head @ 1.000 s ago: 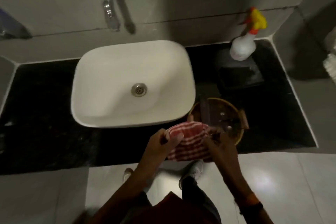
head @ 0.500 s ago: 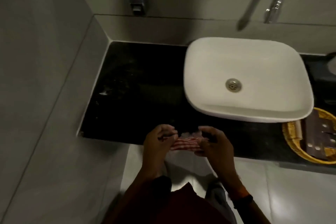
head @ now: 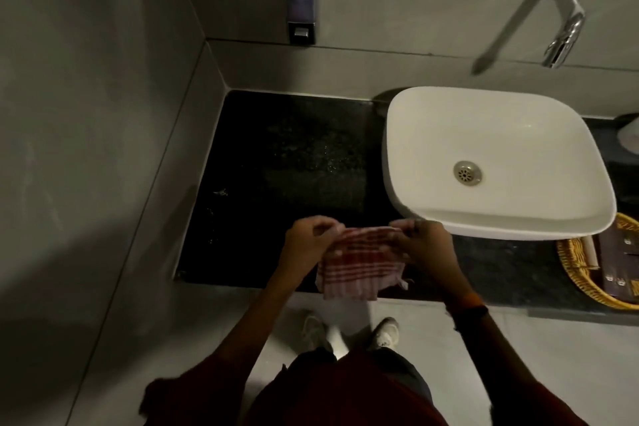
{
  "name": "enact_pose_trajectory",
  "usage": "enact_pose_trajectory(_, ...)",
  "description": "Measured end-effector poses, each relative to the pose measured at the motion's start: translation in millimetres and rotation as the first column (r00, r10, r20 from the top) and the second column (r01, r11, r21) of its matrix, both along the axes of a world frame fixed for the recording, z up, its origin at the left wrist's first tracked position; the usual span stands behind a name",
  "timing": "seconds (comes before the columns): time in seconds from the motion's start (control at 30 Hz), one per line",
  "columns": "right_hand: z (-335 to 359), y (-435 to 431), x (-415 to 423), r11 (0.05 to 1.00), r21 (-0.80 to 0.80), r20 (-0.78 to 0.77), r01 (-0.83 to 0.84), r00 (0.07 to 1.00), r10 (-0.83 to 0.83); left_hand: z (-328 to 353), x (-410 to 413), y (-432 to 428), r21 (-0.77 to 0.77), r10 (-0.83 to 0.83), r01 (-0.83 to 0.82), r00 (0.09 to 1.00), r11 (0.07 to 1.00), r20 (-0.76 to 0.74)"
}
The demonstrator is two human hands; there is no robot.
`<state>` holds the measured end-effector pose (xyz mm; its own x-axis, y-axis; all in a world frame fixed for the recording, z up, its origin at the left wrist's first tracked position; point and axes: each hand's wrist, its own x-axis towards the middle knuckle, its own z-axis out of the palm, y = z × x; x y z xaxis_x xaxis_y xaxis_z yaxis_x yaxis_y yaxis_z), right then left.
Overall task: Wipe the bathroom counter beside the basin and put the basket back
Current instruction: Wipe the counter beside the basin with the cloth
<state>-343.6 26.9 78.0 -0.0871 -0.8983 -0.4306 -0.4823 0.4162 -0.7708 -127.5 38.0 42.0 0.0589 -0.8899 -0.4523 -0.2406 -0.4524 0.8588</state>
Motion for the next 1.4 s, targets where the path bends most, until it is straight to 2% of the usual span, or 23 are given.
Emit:
enact_pose_trajectory(0.1, -30.8, -5.8, 25.1, 0.979, -0.205, -0.26, -0.009, 0.964, -0.046, -27.5, -5.8, -22.8, -0.051, 0.05, -0.039, 0.974, 0.998, 0.223)
enact_pose_trajectory(0.2, -71.9, 2.2, 50.9, 0.974, -0.222, -0.368, -0.036, 0.928, -0.049, -60.8, 11.0, -27.8, -0.152, -0.034, 0.116, 0.887, 0.982, 0.46)
enact_pose_trajectory(0.3, -112.4, 11.2, 76.0, 0.985, -0.093, -0.519, -0.148, 0.851, 0.079, -94.3, 31.8, -27.3, -0.133, -0.147, 0.4, 0.596, 0.907, 0.79)
enact_pose_trajectory(0.37, -135.7, 16.1, 88.7, 0.987, -0.019, -0.537, -0.16, 0.834, 0.125, -111.0, 41.0, -25.5, -0.026, -0.218, 0.474, 0.453, 0.88, 0.865)
enact_pose_trajectory(0.43, -150.6, 13.3, 98.5, 0.988, -0.006, -0.564, -0.151, 0.817, 0.122, -127.4, 47.4, -22.6, 0.042, -0.262, 0.508, 0.37, 0.86, 0.891)
enact_pose_trajectory(0.63, -169.8, -39.7, 103.7, 0.982, -0.024, -0.709, -0.185, 0.696, 0.114, -147.6, 48.2, -24.4, 0.029, -0.262, 0.524, 0.378, 0.851, 0.888)
enact_pose_trajectory(0.77, -170.9, -105.7, 117.1, 0.976, -0.027, -0.728, -0.215, 0.674, 0.128, -150.0, 52.5, -25.4, 0.015, -0.256, 0.522, 0.392, 0.853, 0.884)
enact_pose_trajectory(0.9, -170.6, -167.5, 130.6, 0.933, -0.064, -0.731, -0.355, 0.652, 0.198, -151.7, 53.3, -24.6, -0.009, -0.237, 0.51, 0.416, 0.86, 0.878)
enact_pose_trajectory(1.03, -170.7, -202.2, 143.8, 0.806, -0.08, -0.742, -0.586, 0.575, 0.344, -153.1, 51.7, -24.0, -0.051, -0.207, 0.514, 0.432, 0.856, 0.878)
enact_pose_trajectory(1.17, -174.2, -223.2, 157.8, 0.601, -0.099, -0.747, -0.793, 0.459, 0.482, -155.1, 51.7, -25.1, -0.067, -0.2, 0.516, 0.445, 0.854, 0.873)
enact_pose_trajectory(1.27, -176.1, -228.9, 163.7, 0.478, -0.112, -0.75, -0.871, 0.39, 0.534, -158.5, 51.6, -22.4, -0.077, -0.191, 0.512, 0.451, 0.855, 0.872)
enact_pose_trajectory(1.33, -173.2, -231.4, 164.6, 0.47, -0.121, -0.742, -0.874, 0.394, 0.542, -161.2, 53.6, -22.6, -0.084, -0.182, 0.512, 0.447, 0.855, 0.876)
enact_pose_trajectory(1.4, -166.8, -222.1, 163.4, 0.547, -0.191, -0.686, -0.815, 0.509, 0.52, -160.4, 54.4, -23.0, -0.085, -0.183, 0.511, 0.451, 0.855, 0.873)
